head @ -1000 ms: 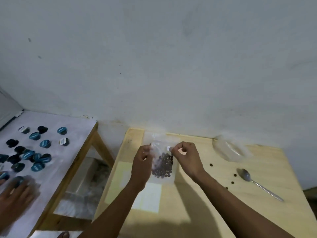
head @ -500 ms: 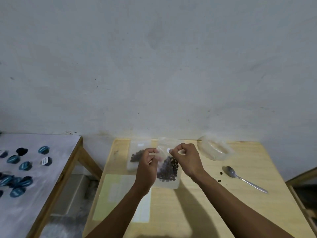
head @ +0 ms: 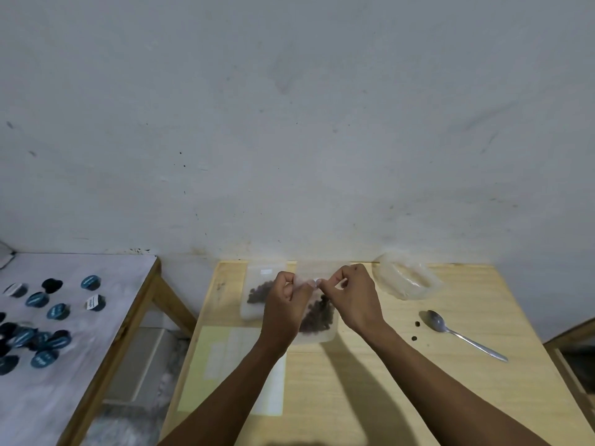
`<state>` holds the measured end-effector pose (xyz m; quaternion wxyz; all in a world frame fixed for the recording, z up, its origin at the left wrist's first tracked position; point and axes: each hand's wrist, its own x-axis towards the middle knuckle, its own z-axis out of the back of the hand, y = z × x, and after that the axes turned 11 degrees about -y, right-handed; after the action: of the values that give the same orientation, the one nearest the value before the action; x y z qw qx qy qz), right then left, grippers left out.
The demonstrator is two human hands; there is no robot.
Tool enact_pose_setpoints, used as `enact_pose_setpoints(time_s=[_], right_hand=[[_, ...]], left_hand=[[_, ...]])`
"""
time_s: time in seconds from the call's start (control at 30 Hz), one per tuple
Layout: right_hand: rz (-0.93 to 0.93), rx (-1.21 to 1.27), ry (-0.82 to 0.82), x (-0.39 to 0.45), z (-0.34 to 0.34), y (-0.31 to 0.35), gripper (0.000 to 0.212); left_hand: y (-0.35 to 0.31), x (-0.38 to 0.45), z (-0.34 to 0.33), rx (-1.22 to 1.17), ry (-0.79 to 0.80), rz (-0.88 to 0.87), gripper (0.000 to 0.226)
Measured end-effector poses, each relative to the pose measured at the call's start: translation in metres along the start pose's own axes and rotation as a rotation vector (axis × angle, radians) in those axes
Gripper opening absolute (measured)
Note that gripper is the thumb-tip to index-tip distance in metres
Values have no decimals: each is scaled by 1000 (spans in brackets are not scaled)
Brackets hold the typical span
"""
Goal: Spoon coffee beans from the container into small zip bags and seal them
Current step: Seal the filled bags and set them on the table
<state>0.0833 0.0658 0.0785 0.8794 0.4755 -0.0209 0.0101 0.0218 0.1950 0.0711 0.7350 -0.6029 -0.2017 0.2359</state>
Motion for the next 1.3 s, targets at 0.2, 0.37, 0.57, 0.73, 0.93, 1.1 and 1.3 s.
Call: enact_pose_setpoints(time_s=[0.2,0.37,0.57,0.73,0.93,1.1,1.3], right_hand=[[3,57,-54,1,7,-3,42],[14,91,-42,6,14,-5,48],[-27,203,28,10,22,-6,53],[-295,524,170,10,23,-10,35],[-353,498,151,11,20,-13,6],[-329,463,195,14,19,-18,13],[-372,519,334,8,12,-46,32]], left_hand=[[3,4,-8,72,-42,-69,14],[3,2,-14,116,-39,-151,23],[6,6,-20,99,-47,-97,27],[1,12,-20,27,19,-56,28],[0,13,-24,19,25,-45,23],[4,14,-29,31,0,-6,24],[10,27,-21,29,4,186,31]])
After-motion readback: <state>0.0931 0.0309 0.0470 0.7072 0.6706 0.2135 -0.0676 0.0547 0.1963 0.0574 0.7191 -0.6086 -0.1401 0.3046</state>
